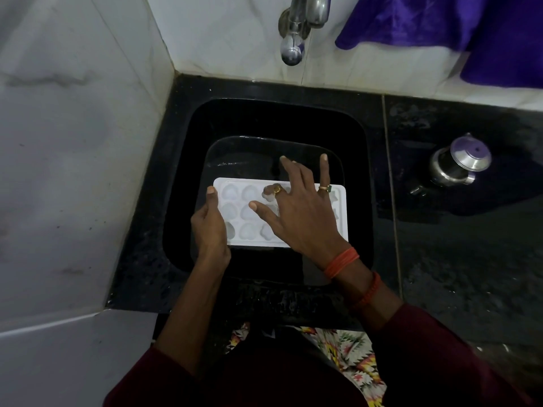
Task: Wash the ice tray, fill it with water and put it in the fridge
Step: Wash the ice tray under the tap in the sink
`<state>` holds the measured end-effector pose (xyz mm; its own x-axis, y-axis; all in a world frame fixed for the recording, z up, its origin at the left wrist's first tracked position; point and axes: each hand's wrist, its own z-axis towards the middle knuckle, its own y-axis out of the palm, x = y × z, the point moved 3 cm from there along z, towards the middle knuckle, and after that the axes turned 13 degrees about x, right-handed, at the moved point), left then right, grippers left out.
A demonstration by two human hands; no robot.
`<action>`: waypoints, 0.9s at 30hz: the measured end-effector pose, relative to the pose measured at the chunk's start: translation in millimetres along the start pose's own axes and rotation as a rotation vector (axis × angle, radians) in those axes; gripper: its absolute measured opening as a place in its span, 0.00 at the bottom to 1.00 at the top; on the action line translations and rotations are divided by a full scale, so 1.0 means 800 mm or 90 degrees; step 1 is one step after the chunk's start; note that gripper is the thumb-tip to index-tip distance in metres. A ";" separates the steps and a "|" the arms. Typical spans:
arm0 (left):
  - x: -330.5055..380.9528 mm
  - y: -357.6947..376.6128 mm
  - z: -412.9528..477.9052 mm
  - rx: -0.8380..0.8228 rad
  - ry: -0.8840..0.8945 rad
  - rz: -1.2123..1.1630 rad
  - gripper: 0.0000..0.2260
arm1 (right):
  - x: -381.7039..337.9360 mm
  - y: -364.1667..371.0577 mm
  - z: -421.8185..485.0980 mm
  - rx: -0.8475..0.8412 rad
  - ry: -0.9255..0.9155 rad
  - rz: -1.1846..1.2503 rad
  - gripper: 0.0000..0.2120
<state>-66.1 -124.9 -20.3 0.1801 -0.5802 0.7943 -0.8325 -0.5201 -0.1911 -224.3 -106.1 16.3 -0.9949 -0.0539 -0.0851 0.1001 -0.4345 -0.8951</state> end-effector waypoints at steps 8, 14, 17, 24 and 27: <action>0.000 -0.002 0.003 -0.003 0.006 0.008 0.15 | -0.002 -0.001 0.002 -0.008 -0.011 -0.016 0.28; 0.000 -0.001 0.004 -0.009 0.006 0.008 0.15 | -0.001 -0.004 0.001 -0.023 -0.030 -0.045 0.26; 0.000 -0.002 0.004 -0.007 0.007 0.008 0.16 | 0.002 -0.009 0.003 -0.023 -0.026 -0.065 0.27; -0.003 -0.002 0.007 -0.002 0.003 0.019 0.16 | 0.002 -0.005 -0.002 -0.074 -0.041 -0.089 0.27; -0.004 -0.004 0.008 0.001 0.001 0.021 0.16 | 0.001 -0.009 -0.001 -0.063 -0.042 -0.087 0.26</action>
<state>-61.0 -125.7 -25.7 0.1523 -0.5958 0.7886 -0.8367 -0.5023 -0.2180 -226.2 -102.5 22.1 -0.9960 -0.0600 0.0664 -0.0411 -0.3517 -0.9352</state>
